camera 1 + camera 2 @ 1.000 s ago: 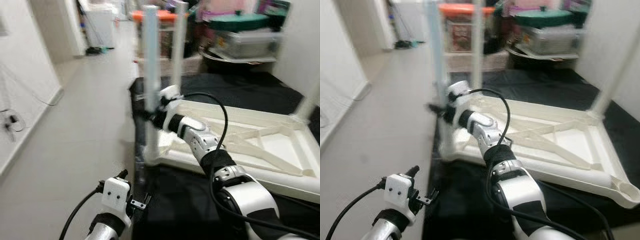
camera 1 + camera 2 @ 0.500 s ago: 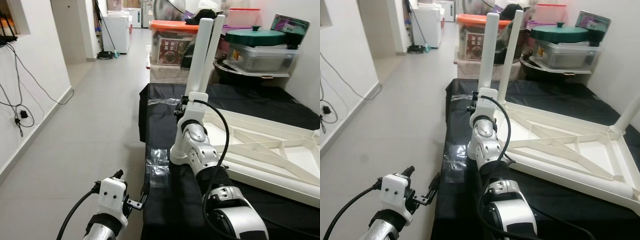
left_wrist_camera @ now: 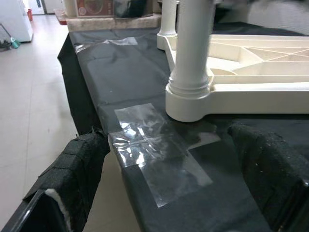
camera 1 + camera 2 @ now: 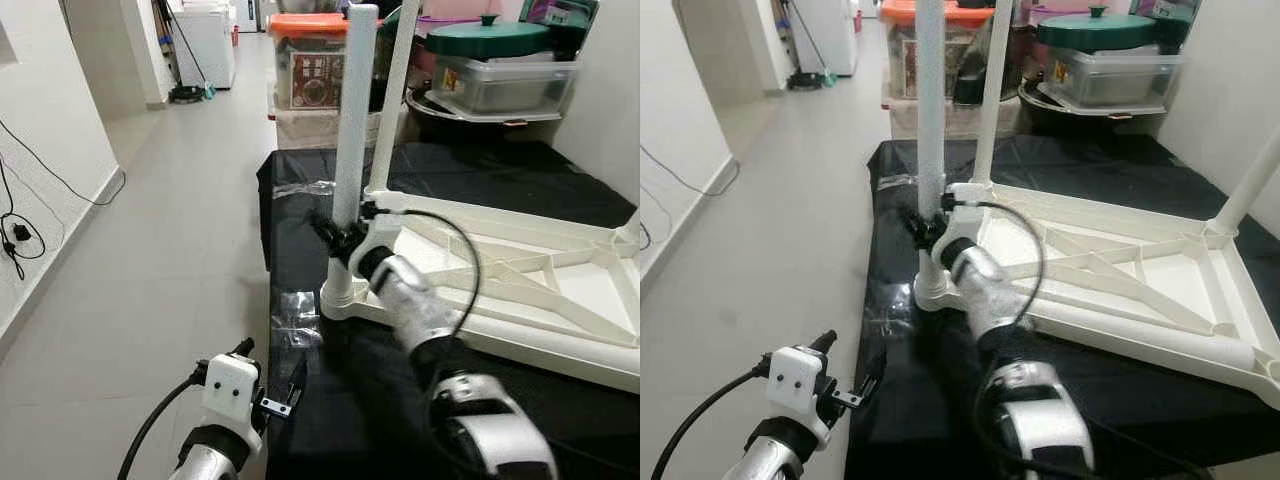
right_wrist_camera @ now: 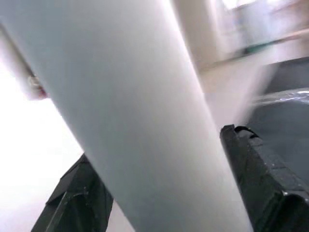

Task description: Building children table

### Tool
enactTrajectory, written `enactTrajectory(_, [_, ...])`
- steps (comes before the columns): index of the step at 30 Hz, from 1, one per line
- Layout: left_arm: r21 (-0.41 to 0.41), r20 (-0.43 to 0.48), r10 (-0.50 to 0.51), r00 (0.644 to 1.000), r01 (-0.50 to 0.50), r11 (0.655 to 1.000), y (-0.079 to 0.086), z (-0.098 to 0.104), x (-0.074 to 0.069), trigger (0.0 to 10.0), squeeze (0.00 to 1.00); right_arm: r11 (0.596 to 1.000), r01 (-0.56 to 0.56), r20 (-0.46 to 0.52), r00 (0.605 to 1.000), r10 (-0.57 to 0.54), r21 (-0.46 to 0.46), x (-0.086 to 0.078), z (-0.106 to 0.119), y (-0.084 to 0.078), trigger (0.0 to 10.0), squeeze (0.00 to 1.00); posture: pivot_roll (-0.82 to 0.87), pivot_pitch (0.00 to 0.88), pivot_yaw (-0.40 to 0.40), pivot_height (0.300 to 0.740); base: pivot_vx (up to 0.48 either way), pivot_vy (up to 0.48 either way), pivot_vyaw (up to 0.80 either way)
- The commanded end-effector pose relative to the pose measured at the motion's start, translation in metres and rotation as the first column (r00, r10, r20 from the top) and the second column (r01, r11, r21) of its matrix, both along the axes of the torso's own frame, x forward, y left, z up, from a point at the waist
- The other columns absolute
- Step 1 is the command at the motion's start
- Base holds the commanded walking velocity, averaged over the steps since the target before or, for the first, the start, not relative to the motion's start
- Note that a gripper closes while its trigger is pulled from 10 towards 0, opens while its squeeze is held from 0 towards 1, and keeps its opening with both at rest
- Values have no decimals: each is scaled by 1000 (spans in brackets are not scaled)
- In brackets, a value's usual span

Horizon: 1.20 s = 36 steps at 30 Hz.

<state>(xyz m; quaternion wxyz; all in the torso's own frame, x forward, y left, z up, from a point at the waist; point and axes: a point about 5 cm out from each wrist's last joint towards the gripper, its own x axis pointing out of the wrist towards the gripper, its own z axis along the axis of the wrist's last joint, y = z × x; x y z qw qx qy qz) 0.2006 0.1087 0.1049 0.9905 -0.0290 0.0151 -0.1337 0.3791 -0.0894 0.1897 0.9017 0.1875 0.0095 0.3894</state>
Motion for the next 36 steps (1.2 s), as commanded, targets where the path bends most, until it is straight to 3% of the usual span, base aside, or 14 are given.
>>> enactTrajectory(1, [2, -13, -1, 1000, 1, 1000, 0, -3, 1, 10000, 0, 973, -227, 44, 973, 225, 51, -8, 12, 14, 10000, 0, -36, 0, -9, 740, 0, 0, 0])
enactTrajectory(4, [3, -14, -2, 1000, 2, 1000, 0, -4, 0, 10000, 0, 924, -381, 84, 921, 380, -5, -12, 18, 11, 10000, 0, -29, 0, -11, 740, 0, 0, 0])
enactTrajectory(9, [3, -15, 0, 1000, 0, 1000, 0, -5, 0, 10000, 0, 771, -629, 93, 765, 637, -98, -21, 18, 13, 10000, 0, -21, 0, -18, 740, 0, 0, 0])
enactTrajectory(11, [3, -15, 0, 1000, 0, 1000, 0, -5, 0, 10000, 0, 771, -629, 93, 765, 637, -98, -21, 18, 13, 10000, 0, -21, 0, -18, 740, 0, 0, 0])
enactTrajectory(16, [1, -17, 4, 1000, -4, 1000, 0, -5, -1, 10000, 0, 583, -798, 71, 579, 812, -153, -29, 22, 17, 10000, 0, 3, 0, -14, 740, 0, 0, 0])
enactTrajectory(20, [3, -18, 1, 1000, -1, 1000, 1, -5, -1, 10000, 0, 555, -816, 62, 553, 831, -161, -31, 21, 20, 10000, 0, 22, 0, -8, 740, 0, 0, 0])
enactTrajectory(21, [4, -18, 1, 1000, -1, 1000, 1, -5, -1, 10000, 0, 553, -817, 61, 551, 832, -161, -31, 20, 20, 0, 0, 32, 0, -11, 740, 0, 0, 0])
enactTrajectory(23, [4, -17, 4, 1000, -4, 1000, 1, -5, -1, 10000, 0, 575, -801, 66, 573, 817, -164, -31, 18, 22, 0, 0, 34, 0, -20, 740, 0, 0, 0])
enactTrajectory(27, [1, -16, 11, 1000, -11, 1000, 1, -4, 0, 10000, 0, 693, -700, 111, 685, 720, -175, -24, 15, 24, 0, 0, 31, 0, -24, 740, 0, 0, 0])
enactTrajectory(29, [-2, -17, 10, 1000, -10, 1000, 1, -4, 0, 10000, 0, 831, -524, 146, 822, 551, -186, -17, 13, 26, 0, 0, 19, 0, -19, 740, 0, 0, 0])
enactTrajectory(30, [-2, -17, 10, 1000, -10, 1000, 1, -4, 0, 10000, 0, 831, -524, 146, 822, 551, -186, -17, 13, 26, 0, 0, 19, 0, -19, 740, 0, 0, 0])
enactTrajectory(31, [-4, -17, 10, 1000, -10, 1000, 1, -4, 0, 10000, 0, 899, -401, 142, 893, 427, -177, -10, 12, 26, 0, 0, 19, 0, -19, 740, 0, 0, 0])
enactTrajectory(35, [-6, -17, 10, 1000, -10, 1000, 1, -4, 1, 10000, 0, 965, -186, 133, 968, 213, -187, 0, 10, 23, 0, 0, 7, 0, -11, 740, 0, 0, 0])
enactTrajectory(36, [-7, -18, 9, 1000, -10, 1000, 2, -4, 1, 10000, 0, 976, 22, 125, 992, 5, -215, 8, 8, 16, 0, 0, 4, 0, -6, 740, 0, 0, 0])
